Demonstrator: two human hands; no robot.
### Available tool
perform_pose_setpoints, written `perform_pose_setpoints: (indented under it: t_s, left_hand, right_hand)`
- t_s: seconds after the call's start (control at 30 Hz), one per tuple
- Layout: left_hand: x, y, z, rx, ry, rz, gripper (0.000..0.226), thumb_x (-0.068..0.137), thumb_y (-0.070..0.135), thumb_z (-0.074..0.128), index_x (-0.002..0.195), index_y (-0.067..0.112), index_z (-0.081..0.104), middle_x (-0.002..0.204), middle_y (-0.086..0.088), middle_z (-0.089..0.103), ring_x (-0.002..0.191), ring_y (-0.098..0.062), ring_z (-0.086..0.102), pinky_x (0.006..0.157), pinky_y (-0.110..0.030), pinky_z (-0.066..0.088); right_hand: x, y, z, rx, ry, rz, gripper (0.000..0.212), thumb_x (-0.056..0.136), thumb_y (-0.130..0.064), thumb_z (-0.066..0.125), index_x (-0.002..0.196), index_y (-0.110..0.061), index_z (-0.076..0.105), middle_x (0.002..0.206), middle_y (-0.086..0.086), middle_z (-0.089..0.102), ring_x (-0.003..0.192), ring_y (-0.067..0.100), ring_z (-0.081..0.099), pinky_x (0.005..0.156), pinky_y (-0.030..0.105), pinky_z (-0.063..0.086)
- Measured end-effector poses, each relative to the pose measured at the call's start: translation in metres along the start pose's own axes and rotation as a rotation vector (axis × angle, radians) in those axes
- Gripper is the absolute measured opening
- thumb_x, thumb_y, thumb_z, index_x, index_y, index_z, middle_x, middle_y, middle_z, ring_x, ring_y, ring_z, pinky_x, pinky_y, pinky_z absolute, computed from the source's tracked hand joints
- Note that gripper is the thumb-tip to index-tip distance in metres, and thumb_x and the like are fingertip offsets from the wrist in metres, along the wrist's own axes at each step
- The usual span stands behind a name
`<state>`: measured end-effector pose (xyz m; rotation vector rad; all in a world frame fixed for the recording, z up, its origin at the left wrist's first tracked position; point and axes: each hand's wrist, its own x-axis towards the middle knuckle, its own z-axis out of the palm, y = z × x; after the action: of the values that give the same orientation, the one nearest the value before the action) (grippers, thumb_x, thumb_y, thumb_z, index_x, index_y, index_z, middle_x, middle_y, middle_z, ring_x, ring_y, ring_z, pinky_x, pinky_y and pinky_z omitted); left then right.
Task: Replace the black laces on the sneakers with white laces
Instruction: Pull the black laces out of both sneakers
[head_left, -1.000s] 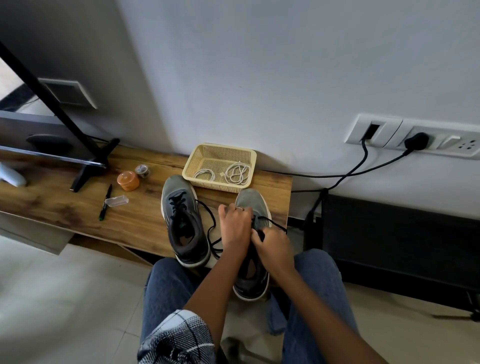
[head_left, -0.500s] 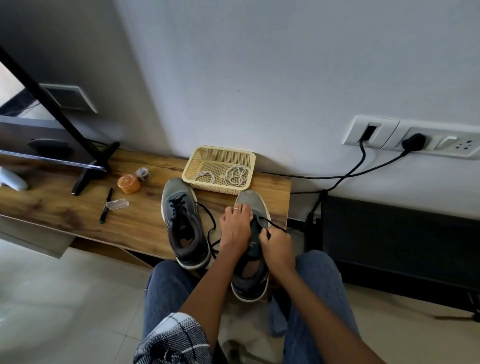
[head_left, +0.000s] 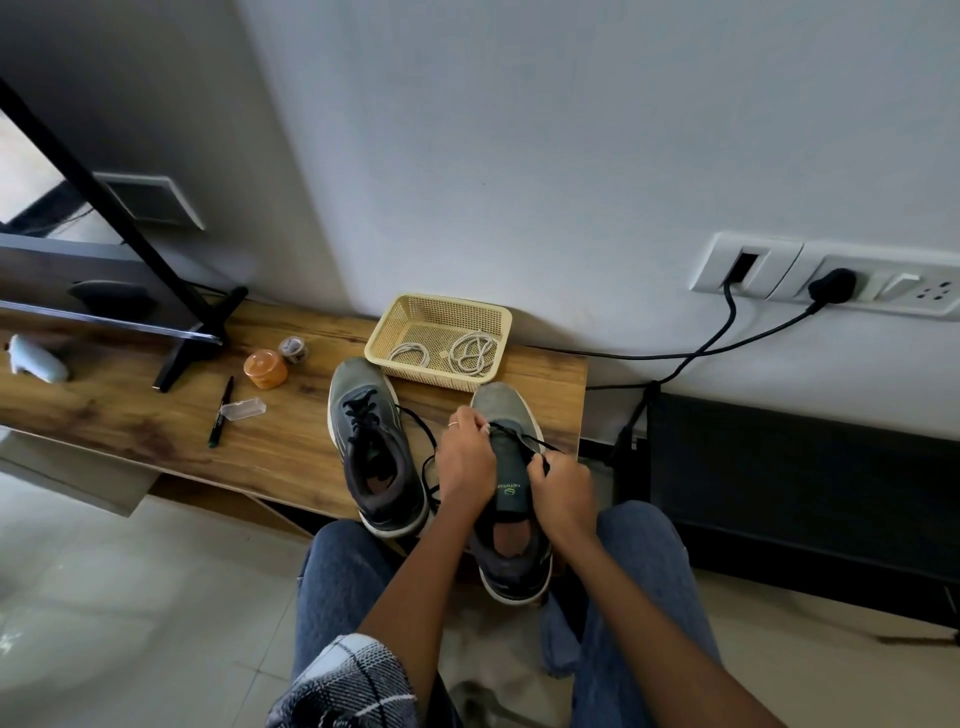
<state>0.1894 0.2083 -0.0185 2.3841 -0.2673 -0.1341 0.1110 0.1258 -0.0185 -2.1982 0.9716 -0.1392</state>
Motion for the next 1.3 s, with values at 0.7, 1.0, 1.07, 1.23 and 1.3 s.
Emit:
perform_pose_setpoints:
  t_s: [0.7,1.0,1.07,1.23,1.3]
  left_hand:
    - [-0.002,0.005,0.006,0.203,0.027,0.260,0.011,0.098,0.017,0.043,0.100,0.016,0.054,0.088,-0.003,0.060,0.090,-0.022,0.051,0.092,-0.035,0.026]
    - [-0.013,0.020,0.006,-0.331,0.221,-0.174,0.009,0.101,0.012,0.037,0.098,0.021,0.039,0.078,0.004,0.053,0.079,-0.024,0.055,0.065,-0.033,0.035]
    - [-0.013,0.023,0.008,-0.313,0.240,-0.203,0.011,0.099,0.010,0.039,0.098,0.022,0.040,0.085,0.002,0.057,0.089,-0.023,0.055,0.078,-0.035,0.037]
    - [-0.005,0.018,0.000,0.195,0.075,0.074,0.017,0.093,0.032,0.051,0.108,0.026,0.057,0.089,0.004,0.063,0.098,-0.019,0.051,0.092,-0.037,0.023]
    - [-0.001,0.019,-0.003,0.466,0.001,0.198,0.022,0.090,0.043,0.054,0.105,0.032,0.064,0.095,0.006,0.067,0.100,-0.017,0.051,0.088,-0.037,0.022]
  right_hand:
    - [-0.002,-0.004,-0.001,-0.098,0.014,0.006,0.032,0.096,-0.025,0.043,0.086,-0.005,0.065,0.089,0.013,0.066,0.086,0.031,0.062,0.061,0.030,0.037]
    - [0.000,-0.002,0.000,0.001,-0.009,0.076,0.031,0.096,-0.027,0.043,0.070,-0.011,0.053,0.081,0.013,0.064,0.077,0.030,0.062,0.059,0.029,0.036]
    - [0.001,-0.002,0.002,-0.004,-0.017,0.066,0.031,0.096,-0.027,0.043,0.071,-0.010,0.054,0.081,0.014,0.064,0.078,0.030,0.062,0.058,0.030,0.036]
    - [0.002,0.001,-0.001,-0.001,-0.013,0.042,0.031,0.096,-0.024,0.043,0.072,-0.010,0.056,0.077,0.012,0.062,0.075,0.031,0.061,0.058,0.032,0.037]
    - [0.001,0.002,-0.001,0.003,-0.007,0.034,0.031,0.096,-0.025,0.043,0.072,-0.010,0.056,0.077,0.011,0.062,0.074,0.030,0.061,0.058,0.032,0.037]
